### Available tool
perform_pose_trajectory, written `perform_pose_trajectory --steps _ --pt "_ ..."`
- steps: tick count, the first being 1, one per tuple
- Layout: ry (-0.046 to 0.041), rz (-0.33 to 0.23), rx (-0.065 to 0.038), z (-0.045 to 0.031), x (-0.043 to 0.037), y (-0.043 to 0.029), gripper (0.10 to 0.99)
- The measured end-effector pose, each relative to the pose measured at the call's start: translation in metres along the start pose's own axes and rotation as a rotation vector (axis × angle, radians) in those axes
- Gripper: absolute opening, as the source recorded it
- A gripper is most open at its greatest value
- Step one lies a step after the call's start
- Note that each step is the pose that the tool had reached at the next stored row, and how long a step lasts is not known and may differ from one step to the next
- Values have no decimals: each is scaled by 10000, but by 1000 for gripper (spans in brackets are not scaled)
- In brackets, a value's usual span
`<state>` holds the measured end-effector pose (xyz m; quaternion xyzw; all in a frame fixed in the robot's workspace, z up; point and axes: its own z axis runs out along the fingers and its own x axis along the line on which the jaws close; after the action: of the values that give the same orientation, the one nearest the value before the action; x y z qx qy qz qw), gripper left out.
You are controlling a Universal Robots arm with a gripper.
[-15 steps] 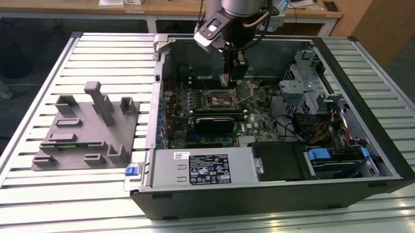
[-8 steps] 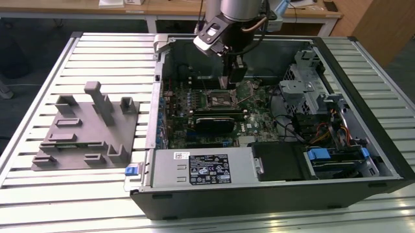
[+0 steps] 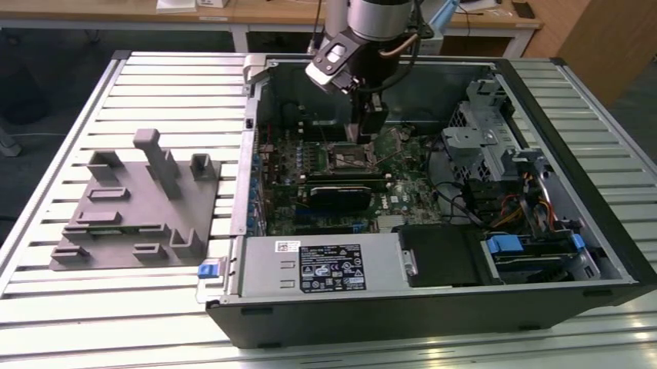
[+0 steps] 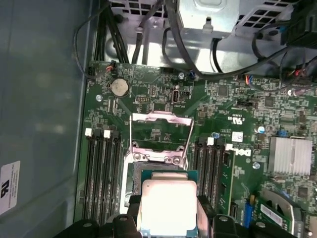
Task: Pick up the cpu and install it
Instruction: 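Place the cpu into insertion slot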
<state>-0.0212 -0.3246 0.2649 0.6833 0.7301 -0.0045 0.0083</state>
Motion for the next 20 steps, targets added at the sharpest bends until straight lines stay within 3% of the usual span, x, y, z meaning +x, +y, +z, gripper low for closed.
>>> perform_pose_trajectory --steps 8,14,20 --pt "-3 0 1 146 55 -3 529" --pt "-76 -1 7 213 83 -8 529" --pt "-79 190 10 243 125 -91 529"
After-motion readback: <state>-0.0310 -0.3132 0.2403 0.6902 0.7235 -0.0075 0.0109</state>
